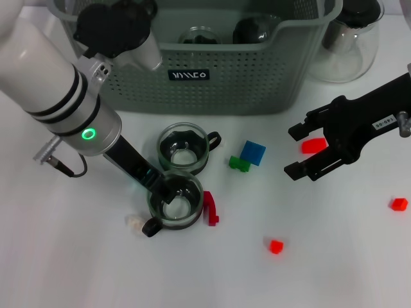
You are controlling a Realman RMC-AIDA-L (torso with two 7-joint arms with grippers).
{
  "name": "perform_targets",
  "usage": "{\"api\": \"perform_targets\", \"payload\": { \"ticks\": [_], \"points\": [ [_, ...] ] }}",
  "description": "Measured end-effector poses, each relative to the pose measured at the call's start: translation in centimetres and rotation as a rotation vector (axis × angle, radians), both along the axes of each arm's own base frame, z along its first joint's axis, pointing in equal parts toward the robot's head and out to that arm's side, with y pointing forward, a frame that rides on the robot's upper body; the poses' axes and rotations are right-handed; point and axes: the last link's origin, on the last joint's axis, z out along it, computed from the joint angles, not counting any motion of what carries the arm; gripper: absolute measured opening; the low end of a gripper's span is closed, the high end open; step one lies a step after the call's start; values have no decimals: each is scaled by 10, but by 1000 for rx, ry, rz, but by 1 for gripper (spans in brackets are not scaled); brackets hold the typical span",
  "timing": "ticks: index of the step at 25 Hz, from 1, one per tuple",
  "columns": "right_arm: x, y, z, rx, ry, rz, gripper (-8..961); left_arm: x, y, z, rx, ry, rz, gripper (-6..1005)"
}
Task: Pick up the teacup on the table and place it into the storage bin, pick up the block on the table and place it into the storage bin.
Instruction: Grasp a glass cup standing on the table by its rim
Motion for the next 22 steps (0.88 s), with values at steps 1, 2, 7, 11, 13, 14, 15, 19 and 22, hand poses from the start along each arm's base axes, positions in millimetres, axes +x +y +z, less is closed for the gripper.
{"api": "perform_targets", "payload": {
  "ticks": [1, 2, 7, 11, 13, 14, 15, 19, 22],
  "points": [
    [0, 0, 0, 0, 0, 2, 901, -1, 0, -1, 1, 4, 0, 730],
    [0, 0, 0, 0, 1, 3, 901, -1, 0, -2, 3, 8, 0, 719],
    [0, 2, 0, 14, 1, 4, 900, -2, -2, -7, -1, 25, 3, 671],
    [0, 3, 0, 20, 0, 5, 901, -1, -2, -10, -4, 31, 1, 634],
    [0, 3, 0, 23, 0, 5, 901, -1, -2, -10, -4, 31, 1, 616],
    [0, 4, 0, 25, 0, 5, 901, -1, -3, -10, -4, 31, 0, 606],
    [0, 4, 0, 26, 0, 5, 901, -1, -3, -11, -3, 31, 0, 597],
    [1, 5, 0, 35, -1, 5, 901, -2, -3, -12, -5, 32, 13, 547],
    [1, 5, 0, 37, -1, 5, 901, -4, -3, -14, -6, 33, 21, 506]
  ]
}}
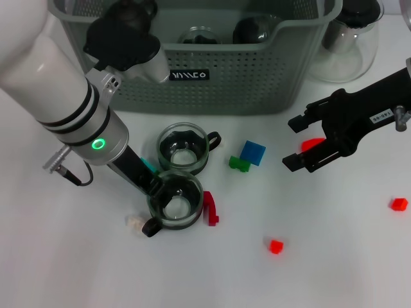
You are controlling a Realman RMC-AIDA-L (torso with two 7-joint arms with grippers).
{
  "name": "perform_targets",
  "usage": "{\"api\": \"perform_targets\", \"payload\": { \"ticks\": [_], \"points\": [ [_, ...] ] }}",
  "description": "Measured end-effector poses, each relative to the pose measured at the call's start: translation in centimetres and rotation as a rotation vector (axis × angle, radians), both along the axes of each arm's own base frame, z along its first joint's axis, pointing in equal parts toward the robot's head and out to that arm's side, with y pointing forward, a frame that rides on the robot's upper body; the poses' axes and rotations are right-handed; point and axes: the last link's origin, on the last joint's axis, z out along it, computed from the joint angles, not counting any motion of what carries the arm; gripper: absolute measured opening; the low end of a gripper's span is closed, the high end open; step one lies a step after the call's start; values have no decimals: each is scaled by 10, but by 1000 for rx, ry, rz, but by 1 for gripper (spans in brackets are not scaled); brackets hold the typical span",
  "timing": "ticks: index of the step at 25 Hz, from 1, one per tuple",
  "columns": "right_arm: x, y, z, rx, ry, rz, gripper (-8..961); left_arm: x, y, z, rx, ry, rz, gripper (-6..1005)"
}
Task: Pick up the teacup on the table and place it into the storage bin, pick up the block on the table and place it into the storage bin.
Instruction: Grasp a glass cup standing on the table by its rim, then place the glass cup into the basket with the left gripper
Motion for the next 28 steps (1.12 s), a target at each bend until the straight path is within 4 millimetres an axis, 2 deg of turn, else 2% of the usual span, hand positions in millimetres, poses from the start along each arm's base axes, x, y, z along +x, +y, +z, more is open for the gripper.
{"api": "perform_targets", "payload": {
  "ticks": [2, 7, 19, 28],
  "points": [
    [0, 0, 0, 2, 0, 0, 901, 0, 1, 0, 5, -2, -2, 423],
    [0, 1, 0, 8, 0, 2, 901, -3, 1, -2, 5, 0, 5, 424],
    [-1, 3, 0, 21, 0, 7, 900, -9, 3, -10, 13, 6, -3, 212],
    [0, 4, 0, 27, 2, 6, 900, -6, 5, -5, 40, -4, -20, 72]
  ]
}}
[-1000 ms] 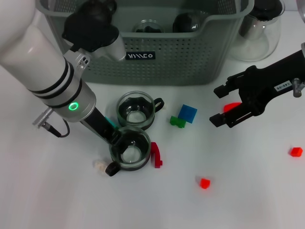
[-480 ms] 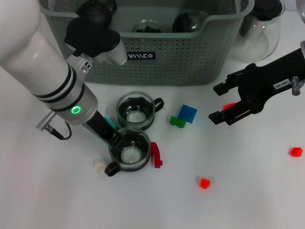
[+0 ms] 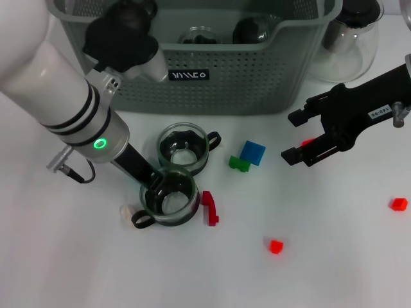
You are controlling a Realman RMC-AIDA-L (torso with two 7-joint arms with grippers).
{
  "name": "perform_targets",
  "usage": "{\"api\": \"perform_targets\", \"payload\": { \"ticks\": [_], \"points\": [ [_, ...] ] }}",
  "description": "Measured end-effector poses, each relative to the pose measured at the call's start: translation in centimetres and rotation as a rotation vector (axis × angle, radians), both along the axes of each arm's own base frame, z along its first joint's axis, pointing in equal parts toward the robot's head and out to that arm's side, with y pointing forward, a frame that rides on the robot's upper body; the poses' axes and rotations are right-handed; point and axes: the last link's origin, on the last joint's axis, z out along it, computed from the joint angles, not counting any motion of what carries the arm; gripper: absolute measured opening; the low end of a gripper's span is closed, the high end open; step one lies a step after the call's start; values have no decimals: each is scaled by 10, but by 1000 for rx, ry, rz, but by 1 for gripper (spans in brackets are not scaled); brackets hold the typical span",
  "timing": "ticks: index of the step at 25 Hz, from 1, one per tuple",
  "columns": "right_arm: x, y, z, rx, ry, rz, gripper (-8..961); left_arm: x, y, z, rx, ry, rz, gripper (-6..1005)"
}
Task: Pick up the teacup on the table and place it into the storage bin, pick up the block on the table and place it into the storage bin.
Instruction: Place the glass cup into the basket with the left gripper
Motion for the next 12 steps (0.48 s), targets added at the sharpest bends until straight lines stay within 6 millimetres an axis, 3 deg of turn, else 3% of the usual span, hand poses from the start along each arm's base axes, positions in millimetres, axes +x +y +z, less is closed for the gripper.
{"api": "perform_targets", "payload": {
  "ticks": [4, 7, 12],
  "points": [
    [2, 0, 1, 6, 1, 0, 901, 0, 2, 8, 19, -11, 7, 44],
    [4, 0, 2, 10, -1, -4, 900, -1, 3, 26, 53, -78, 28, 44],
    [8, 0, 3, 2, -5, -20, 896, 4, -2, 60, 91, -320, 50, 45]
  ]
}}
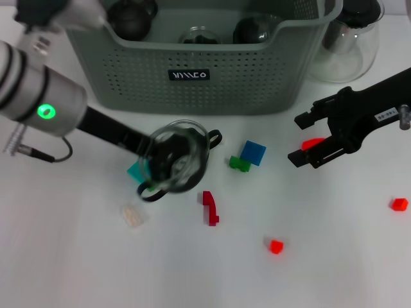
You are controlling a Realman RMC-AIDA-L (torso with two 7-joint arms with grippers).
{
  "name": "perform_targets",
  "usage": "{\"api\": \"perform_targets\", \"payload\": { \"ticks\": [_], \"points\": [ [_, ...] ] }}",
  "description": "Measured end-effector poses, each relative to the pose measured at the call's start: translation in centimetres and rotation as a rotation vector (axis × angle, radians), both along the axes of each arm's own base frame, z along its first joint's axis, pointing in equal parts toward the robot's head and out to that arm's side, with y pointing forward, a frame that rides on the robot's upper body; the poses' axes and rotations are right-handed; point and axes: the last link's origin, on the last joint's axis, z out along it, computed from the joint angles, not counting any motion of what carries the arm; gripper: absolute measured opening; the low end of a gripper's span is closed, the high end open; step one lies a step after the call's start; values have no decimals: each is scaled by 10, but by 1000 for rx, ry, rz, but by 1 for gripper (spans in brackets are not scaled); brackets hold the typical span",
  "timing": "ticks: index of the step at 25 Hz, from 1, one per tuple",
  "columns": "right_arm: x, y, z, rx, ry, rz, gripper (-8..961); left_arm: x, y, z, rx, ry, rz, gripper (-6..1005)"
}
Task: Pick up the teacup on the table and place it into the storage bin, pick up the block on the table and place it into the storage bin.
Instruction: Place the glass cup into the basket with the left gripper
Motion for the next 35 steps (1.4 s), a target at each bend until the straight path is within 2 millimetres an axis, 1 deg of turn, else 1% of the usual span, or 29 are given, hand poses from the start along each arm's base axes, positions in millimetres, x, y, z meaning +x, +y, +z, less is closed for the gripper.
{"api": "perform_targets", "payload": {
  "ticks": [4, 6, 9, 10, 12, 14, 17, 18, 19, 23, 26, 32, 35],
  "points": [
    [4, 0, 2, -18, -5, -25, 897, 11, -3, 27, 29, -256, -50, 44],
    [7, -1, 2, -27, -10, -42, 897, 17, -1, 37, 52, -321, -86, 44],
    [12, -1, 5, -28, -20, -64, 896, 28, 7, 50, 91, -335, -139, 44],
    [13, -1, 5, -27, -22, -69, 896, 37, 15, 58, 119, -333, -176, 44],
    [15, -1, 7, -23, -22, -77, 896, 45, 21, 64, 143, -327, -203, 44],
    [16, -2, 9, -21, -19, -80, 896, 56, 35, 72, 191, -305, -239, 43],
    [16, -2, 11, -26, -15, -79, 895, 70, 60, 82, 262, -244, -267, 43],
    [16, -3, 11, -31, -16, -79, 895, 76, 75, 86, 301, -200, -275, 43],
    [16, -3, 12, -38, -18, -78, 895, 76, 75, 86, 301, -200, -275, 43],
    [13, -7, 18, -75, -18, -86, 897, 82, 104, 89, 376, -106, -281, 42],
    [11, -8, 24, -96, -25, -116, 897, 84, 123, 87, 396, -48, -276, 42],
    [2, -5, 27, -116, -39, -159, 897, 76, 158, 66, 402, 57, -259, 42],
    [0, -4, 25, -123, -45, -166, 897, 73, 167, 55, 394, 112, -257, 41]
  ]
}}
